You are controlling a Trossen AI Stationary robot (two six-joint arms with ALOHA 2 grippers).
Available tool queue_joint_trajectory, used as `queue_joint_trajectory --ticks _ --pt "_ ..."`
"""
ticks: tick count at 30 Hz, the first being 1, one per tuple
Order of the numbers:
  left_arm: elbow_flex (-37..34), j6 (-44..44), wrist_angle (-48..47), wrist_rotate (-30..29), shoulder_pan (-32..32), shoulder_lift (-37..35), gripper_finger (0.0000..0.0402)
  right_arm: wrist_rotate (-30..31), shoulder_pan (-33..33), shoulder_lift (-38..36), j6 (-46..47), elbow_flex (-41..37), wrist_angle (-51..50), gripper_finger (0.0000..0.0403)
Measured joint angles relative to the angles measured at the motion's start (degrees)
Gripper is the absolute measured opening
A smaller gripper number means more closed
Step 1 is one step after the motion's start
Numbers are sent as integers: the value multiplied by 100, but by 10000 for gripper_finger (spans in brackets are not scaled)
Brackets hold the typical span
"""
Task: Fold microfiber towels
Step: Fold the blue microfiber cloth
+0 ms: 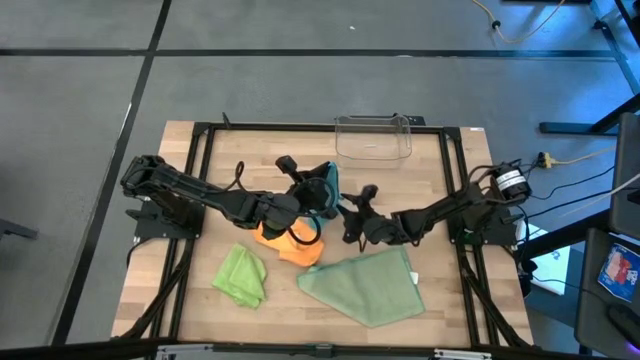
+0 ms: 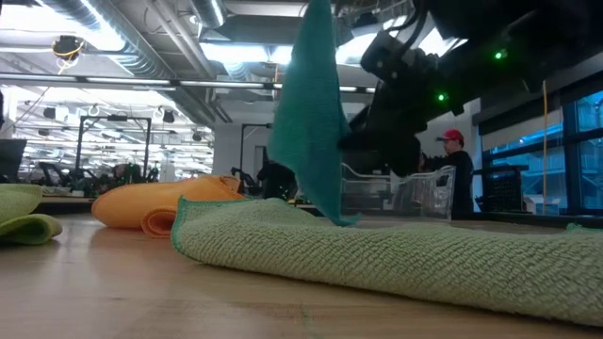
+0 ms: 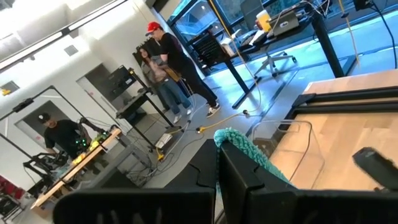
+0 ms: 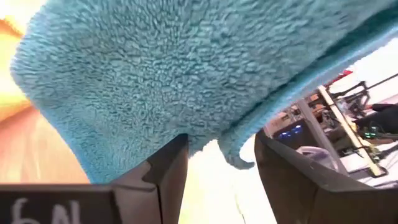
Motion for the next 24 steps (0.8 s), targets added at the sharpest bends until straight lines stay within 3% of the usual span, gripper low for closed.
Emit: queue_joint_trajectory --ticks 12,24 --pt "0 -2 -138 0 -100 -2 0 -126 -238 -16 -321 0 -60 187" --pt "0 -24 -276 0 -101 -1 0 -178 -265 -766 -296 -4 -909 168"
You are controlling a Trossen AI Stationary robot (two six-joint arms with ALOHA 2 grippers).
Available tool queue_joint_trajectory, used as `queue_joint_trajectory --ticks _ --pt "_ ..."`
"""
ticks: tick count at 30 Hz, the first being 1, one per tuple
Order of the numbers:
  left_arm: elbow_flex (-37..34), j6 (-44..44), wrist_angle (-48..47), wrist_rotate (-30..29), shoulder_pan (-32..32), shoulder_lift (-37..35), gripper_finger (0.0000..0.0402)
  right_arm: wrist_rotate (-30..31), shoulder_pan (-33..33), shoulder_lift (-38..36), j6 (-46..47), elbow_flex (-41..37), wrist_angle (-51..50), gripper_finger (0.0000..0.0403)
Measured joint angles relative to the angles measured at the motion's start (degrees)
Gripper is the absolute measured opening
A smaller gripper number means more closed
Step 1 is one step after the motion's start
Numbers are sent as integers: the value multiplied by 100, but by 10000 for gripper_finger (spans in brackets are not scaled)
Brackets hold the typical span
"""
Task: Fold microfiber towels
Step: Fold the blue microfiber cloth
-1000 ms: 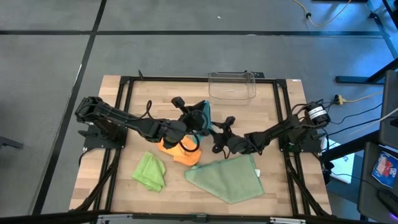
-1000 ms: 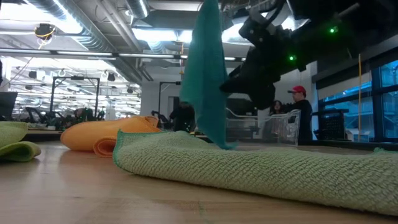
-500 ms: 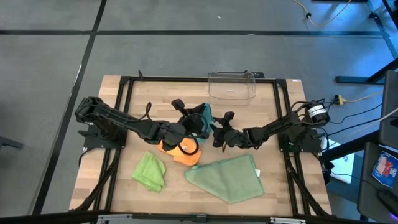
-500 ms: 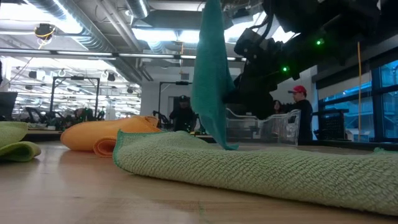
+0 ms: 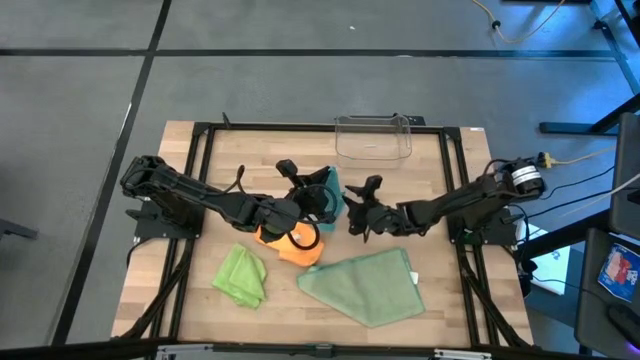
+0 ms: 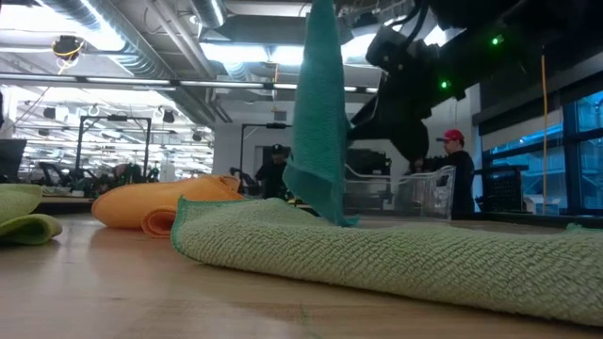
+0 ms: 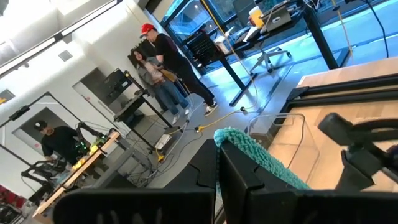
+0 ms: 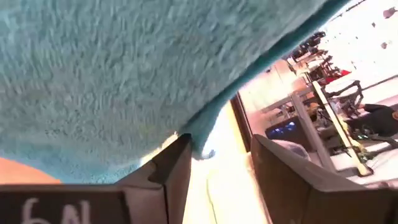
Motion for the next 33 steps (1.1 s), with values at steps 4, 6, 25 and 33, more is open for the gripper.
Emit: queue_joint_trajectory --ticks 4,6,25,33 --pt "0 -2 0 0 0 0 0 -1071 -151 -51 162 0 -64 156" --pt "0 -26 0 0 -11 0 0 -1344 -280 -49 330 0 -226 155" --pt "0 -31 -4 0 -111 1 0 -1436 -535 -49 422 0 -312 128" --pt "0 -43 -60 0 -111 0 0 -1254 -531 -49 476 0 -308 14"
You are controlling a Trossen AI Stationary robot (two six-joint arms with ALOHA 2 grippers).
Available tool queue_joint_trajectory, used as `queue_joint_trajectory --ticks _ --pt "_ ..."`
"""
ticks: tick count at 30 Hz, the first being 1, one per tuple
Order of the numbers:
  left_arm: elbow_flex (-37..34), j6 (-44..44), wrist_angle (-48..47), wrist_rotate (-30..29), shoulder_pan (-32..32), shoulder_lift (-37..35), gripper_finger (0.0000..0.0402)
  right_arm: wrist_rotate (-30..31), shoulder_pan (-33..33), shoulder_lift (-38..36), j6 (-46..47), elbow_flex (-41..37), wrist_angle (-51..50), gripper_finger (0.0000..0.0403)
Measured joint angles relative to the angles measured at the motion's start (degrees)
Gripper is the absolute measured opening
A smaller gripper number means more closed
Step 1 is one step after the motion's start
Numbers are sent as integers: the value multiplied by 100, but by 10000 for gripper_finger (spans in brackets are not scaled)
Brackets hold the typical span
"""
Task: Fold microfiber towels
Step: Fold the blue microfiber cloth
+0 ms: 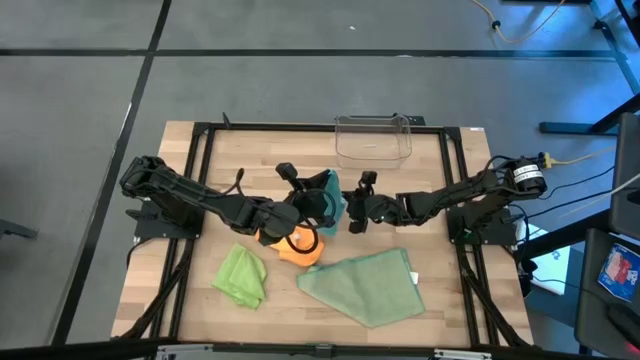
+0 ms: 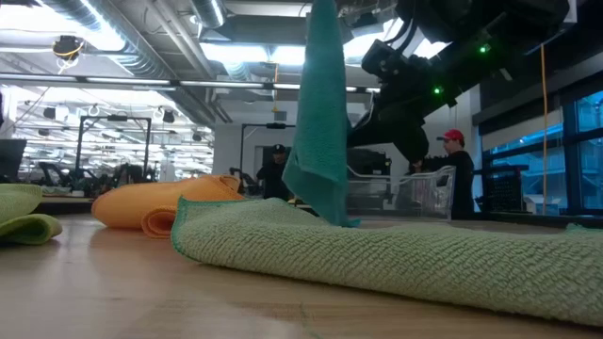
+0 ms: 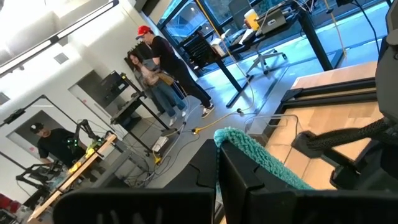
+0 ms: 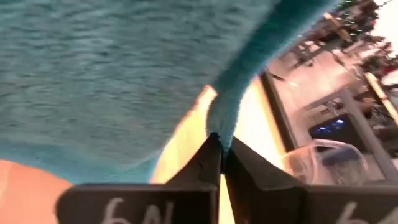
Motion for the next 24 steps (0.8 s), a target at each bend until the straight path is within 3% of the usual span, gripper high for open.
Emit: queue_joint_trajectory --ticks 5,11,18,24 --pt "0 -91 -174 -43 -4 0 0 750 21 -198 114 0 -185 6" --pt "-4 -297 -327 -506 -2 2 0 1223 120 -1182 127 0 -1071 4" --pt "-4 -577 -345 -209 284 2 0 1165 118 -2291 113 0 -1329 2" --pt "-4 -585 -353 -144 623 2 0 2020 116 -2896 278 0 -1891 2"
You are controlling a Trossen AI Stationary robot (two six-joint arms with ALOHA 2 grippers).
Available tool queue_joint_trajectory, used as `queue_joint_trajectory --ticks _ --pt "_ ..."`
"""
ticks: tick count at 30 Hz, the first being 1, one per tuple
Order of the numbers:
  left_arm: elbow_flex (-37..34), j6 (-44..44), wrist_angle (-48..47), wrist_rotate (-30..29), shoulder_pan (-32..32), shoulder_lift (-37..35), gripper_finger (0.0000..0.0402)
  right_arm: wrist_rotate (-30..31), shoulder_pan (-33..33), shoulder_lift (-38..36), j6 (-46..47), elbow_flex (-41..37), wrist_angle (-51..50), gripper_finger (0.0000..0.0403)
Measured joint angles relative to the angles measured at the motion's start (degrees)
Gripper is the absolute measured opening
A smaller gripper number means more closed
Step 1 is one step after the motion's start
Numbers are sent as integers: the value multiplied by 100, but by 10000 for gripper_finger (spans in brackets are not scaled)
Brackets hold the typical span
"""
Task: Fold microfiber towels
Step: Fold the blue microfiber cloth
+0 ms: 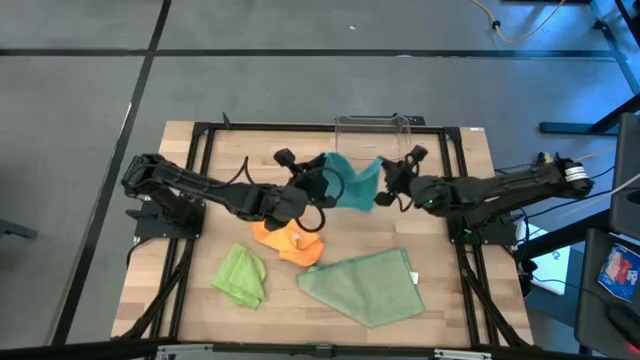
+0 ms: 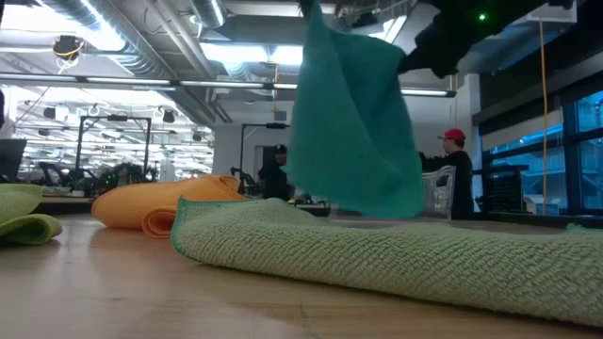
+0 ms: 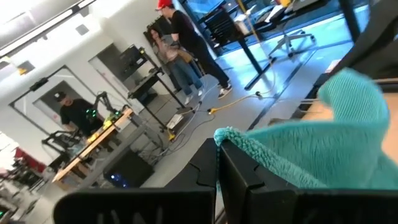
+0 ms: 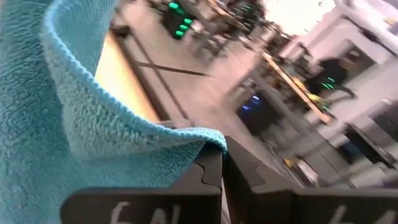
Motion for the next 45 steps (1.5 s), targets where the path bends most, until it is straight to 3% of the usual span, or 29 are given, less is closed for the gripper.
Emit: queue_joint_trajectory --ticks 10,19,24,29,34,39,45 --pt "0 -3 -202 0 325 -1 0 22 -1 -419 1113 0 -1158 1" --pt "1 -817 -982 210 479 0 0 -1033 3 -418 2277 0 -1763 1" --pt "2 -1194 -1031 572 278 0 0 -1041 55 -460 2248 128 -1801 1" --pt "18 -1245 -932 572 -66 -98 0 -1058 89 -492 2292 773 -2395 1" --pt "130 -1501 -948 667 -430 -163 0 -1355 86 -479 3195 1490 -3778 1" --pt "129 -2002 -1275 1056 -632 -173 0 -1662 193 -464 3860 1617 -4788 1" --pt "129 -2401 -1394 1305 -656 -173 0 -1872 535 -464 4364 1617 -5166 1"
